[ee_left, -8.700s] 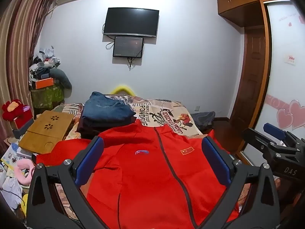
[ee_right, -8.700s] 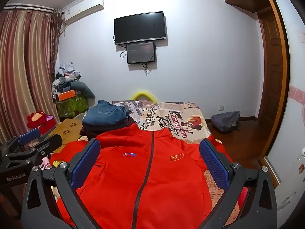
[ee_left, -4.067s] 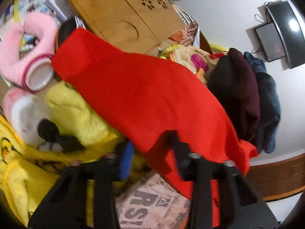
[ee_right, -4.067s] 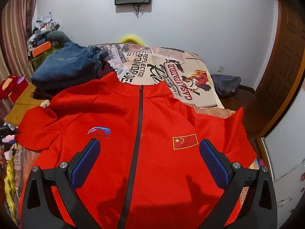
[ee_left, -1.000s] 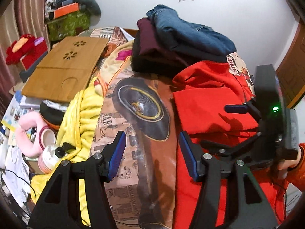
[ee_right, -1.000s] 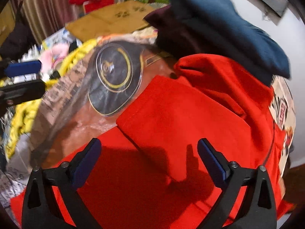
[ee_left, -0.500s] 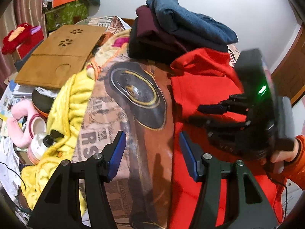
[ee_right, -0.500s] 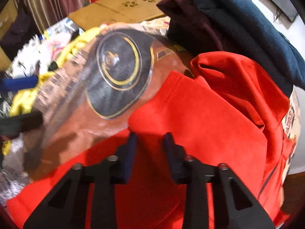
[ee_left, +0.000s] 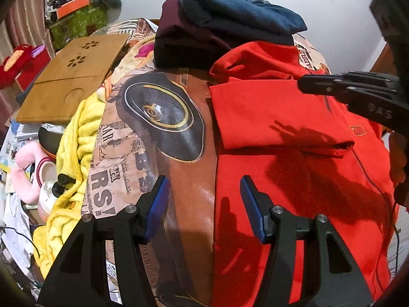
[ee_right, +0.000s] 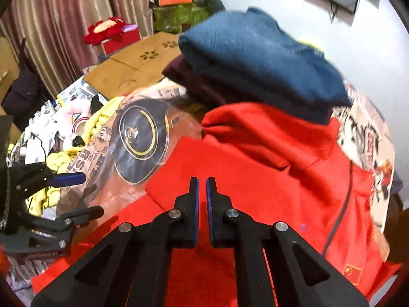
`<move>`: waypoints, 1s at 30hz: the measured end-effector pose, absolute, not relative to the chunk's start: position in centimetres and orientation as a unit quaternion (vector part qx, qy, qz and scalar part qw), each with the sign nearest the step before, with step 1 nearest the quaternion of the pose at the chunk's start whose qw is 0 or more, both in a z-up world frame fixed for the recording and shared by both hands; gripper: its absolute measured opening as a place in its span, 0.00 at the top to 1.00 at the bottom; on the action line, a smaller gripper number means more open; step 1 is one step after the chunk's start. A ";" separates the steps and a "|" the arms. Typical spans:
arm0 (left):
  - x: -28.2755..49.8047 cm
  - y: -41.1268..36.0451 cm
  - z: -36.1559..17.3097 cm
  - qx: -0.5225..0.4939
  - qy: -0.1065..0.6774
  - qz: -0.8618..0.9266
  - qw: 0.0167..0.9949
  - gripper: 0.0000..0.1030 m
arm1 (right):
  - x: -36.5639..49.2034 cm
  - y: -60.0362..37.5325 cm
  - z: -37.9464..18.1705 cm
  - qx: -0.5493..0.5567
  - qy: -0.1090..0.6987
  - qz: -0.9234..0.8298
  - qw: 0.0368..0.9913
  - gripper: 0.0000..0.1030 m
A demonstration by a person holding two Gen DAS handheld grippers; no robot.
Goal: Fold large clothes
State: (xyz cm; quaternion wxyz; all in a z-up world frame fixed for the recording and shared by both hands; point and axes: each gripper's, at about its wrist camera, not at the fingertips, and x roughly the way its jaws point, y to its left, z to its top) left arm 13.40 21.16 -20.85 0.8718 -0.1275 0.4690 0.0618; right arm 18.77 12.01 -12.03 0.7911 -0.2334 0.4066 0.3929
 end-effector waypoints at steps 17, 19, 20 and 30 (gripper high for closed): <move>11.8 23.9 -21.6 -0.169 0.466 0.076 0.865 0.45 | 17.4 19.1 -20.9 -0.365 0.464 0.400 0.701 0.59; 11.9 24.0 -21.9 -0.172 0.468 0.076 0.864 0.45 | 17.5 19.9 -21.2 -0.370 0.462 0.401 0.699 0.59; 12.0 24.1 -22.1 -0.173 0.469 0.077 0.863 0.45 | 17.6 20.1 -21.3 -0.371 0.461 0.403 0.699 0.59; 12.6 23.6 -22.9 -0.173 0.476 0.070 0.859 0.45 | 20.0 17.8 -19.5 -0.253 0.483 0.412 0.730 0.94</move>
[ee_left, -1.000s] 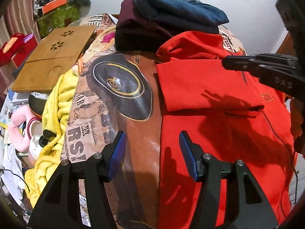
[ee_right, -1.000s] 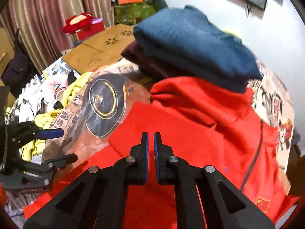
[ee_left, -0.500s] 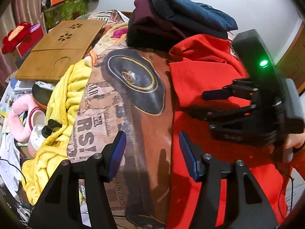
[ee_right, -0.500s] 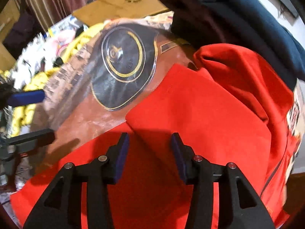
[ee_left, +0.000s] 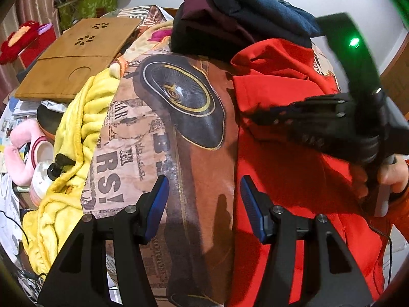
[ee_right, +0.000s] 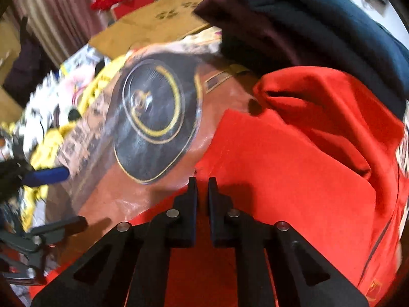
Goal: Fold large clothes
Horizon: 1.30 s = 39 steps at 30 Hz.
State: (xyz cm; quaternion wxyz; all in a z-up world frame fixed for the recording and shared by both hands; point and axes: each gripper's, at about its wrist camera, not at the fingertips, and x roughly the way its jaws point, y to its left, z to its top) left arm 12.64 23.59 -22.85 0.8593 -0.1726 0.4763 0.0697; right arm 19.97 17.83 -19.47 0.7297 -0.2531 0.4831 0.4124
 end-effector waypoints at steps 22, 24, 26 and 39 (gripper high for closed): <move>21.0 18.2 -25.0 -0.135 0.528 -0.003 0.839 0.45 | 26.2 -2.3 -0.8 -0.027 0.323 0.288 0.901 0.95; 21.6 17.5 -24.9 -0.142 0.527 -0.019 0.838 0.45 | 26.7 -4.0 0.3 -0.016 0.314 0.270 0.910 0.95; 22.3 16.5 -24.8 -0.143 0.527 -0.035 0.837 0.45 | 27.3 -6.1 1.4 -0.005 0.303 0.250 0.920 0.95; 26.2 16.8 -25.0 -0.174 0.505 0.045 0.844 0.37 | 27.2 -12.2 4.0 0.018 0.258 0.204 0.944 0.95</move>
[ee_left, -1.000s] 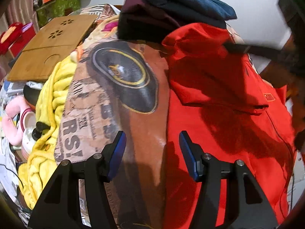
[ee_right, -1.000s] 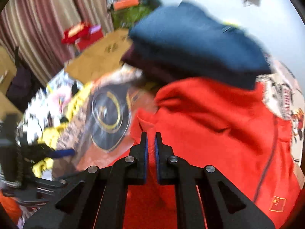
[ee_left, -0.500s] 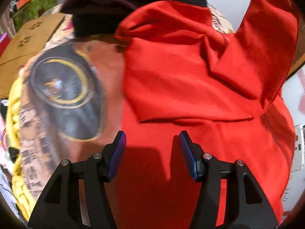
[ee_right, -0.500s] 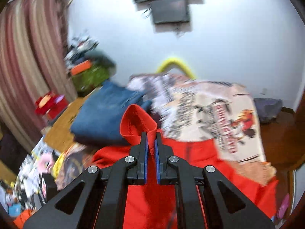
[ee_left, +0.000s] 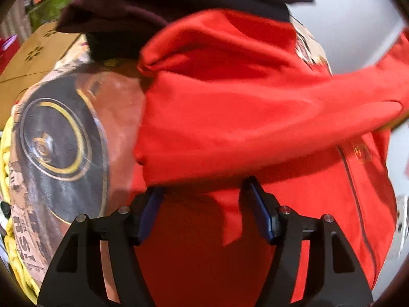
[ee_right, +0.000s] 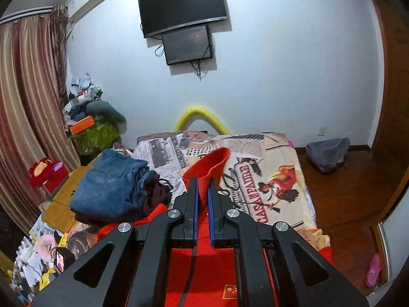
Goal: Fold large clothes
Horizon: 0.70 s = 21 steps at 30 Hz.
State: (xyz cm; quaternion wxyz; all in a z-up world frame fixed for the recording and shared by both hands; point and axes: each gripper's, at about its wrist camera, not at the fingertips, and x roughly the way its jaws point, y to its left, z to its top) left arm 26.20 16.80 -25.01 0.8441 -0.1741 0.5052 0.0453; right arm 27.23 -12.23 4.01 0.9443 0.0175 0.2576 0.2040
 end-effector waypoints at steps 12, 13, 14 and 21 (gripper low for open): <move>24.1 23.5 -23.0 -0.160 0.452 0.176 0.860 0.28 | 27.5 -16.0 1.7 0.036 0.272 0.171 0.946 0.95; 23.9 23.3 -22.5 -0.148 0.447 0.181 0.864 0.28 | 27.4 -16.2 1.0 0.034 0.281 0.167 0.945 0.95; 23.6 22.9 -22.1 -0.132 0.441 0.185 0.868 0.28 | 27.4 -16.4 0.5 0.035 0.287 0.164 0.943 0.95; 23.6 21.1 -22.7 -0.064 0.450 0.198 0.868 0.25 | 26.5 -20.1 -5.2 0.056 0.359 0.138 0.921 0.95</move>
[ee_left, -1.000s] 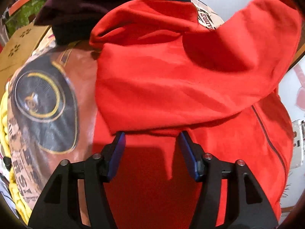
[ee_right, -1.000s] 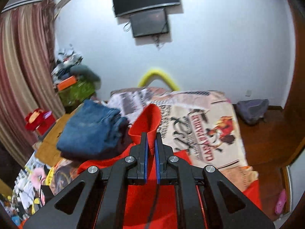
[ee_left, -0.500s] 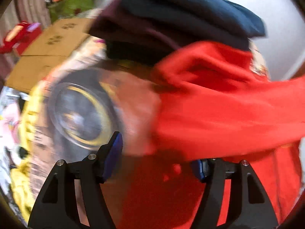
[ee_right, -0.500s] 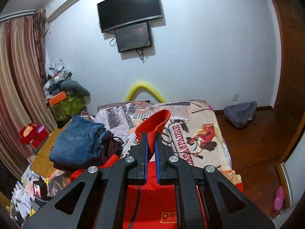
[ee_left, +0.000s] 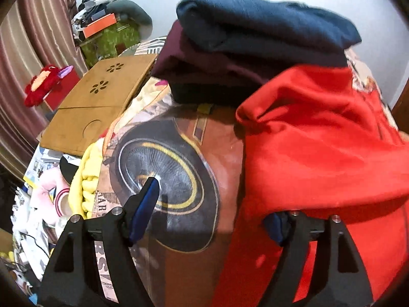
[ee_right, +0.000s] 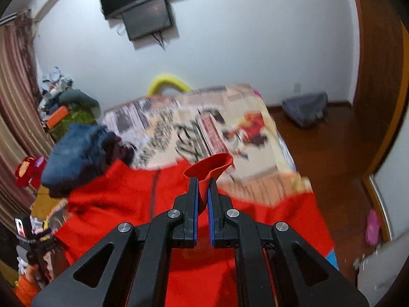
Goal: Fold large clothes
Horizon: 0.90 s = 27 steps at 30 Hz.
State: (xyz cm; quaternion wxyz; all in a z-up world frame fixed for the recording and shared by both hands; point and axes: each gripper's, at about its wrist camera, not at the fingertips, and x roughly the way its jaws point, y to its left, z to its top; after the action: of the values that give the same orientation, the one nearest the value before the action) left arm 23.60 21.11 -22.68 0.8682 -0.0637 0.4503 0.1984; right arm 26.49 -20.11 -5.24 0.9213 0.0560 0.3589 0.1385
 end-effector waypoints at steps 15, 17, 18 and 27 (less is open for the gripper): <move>23.4 20.9 -25.6 -0.084 0.500 0.178 0.844 0.20 | 21.5 -25.2 -13.8 0.077 0.467 0.109 0.874 0.93; 22.9 20.7 -25.3 -0.093 0.506 0.168 0.841 0.20 | 20.8 -25.3 -13.7 0.074 0.467 0.109 0.874 0.93; 22.7 20.7 -25.1 -0.095 0.507 0.164 0.841 0.20 | 20.5 -25.4 -13.8 0.072 0.467 0.111 0.874 0.93; 19.7 19.4 -20.9 -0.075 0.491 0.134 0.857 0.20 | 19.1 -26.7 -12.3 0.068 0.458 0.094 0.881 0.82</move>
State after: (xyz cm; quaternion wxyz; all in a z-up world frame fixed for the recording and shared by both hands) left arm 19.74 19.36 -20.90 0.8575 -0.0745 0.4912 0.1339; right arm 19.14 -26.71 -12.33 0.8811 0.0676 0.4585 0.0943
